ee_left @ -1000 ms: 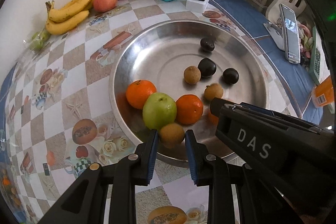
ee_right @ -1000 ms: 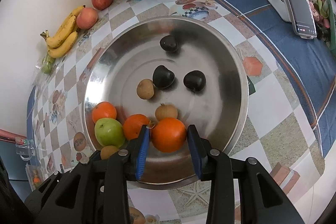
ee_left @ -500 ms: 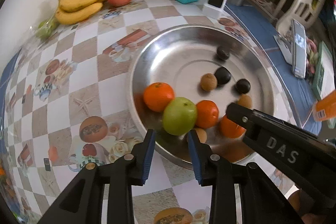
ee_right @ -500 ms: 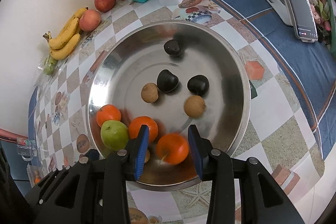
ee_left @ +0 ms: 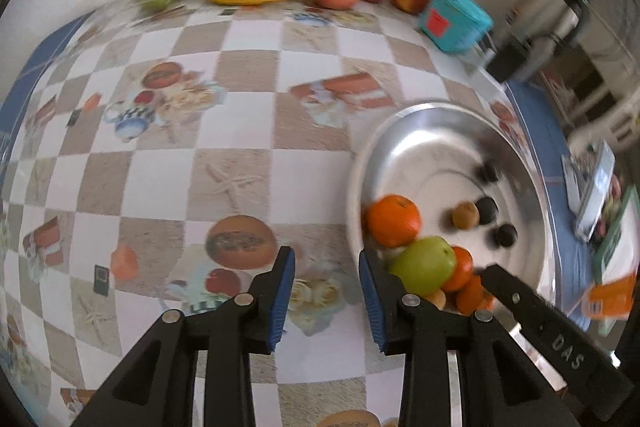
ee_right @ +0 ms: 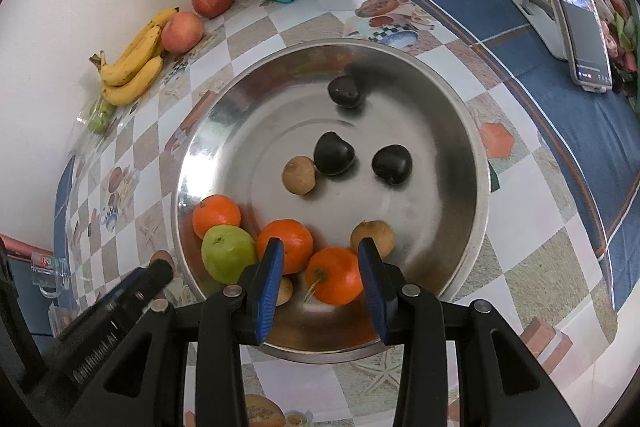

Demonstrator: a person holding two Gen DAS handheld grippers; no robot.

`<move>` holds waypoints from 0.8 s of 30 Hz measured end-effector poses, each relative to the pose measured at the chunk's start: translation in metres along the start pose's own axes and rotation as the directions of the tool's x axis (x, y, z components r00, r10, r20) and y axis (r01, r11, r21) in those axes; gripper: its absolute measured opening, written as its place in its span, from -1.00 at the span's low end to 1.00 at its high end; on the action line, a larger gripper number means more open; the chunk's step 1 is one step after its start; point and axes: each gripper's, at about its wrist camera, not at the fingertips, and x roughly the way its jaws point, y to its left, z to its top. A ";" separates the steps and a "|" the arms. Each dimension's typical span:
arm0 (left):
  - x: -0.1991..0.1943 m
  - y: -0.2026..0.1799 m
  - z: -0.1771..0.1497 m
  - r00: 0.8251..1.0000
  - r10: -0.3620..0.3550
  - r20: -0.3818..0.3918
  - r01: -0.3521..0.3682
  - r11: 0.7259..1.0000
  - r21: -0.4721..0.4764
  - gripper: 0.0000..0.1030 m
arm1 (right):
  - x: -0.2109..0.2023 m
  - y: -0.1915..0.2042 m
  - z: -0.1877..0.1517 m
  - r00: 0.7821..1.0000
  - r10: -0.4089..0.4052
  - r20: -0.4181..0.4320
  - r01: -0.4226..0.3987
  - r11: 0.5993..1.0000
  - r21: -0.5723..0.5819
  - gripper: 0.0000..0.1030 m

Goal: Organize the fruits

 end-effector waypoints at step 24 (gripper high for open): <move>0.008 0.031 0.004 0.985 0.171 -0.002 -0.171 0.982 -0.078 0.99 | 0.003 0.027 -0.001 0.999 -0.048 0.015 0.050 0.987 -0.153 0.38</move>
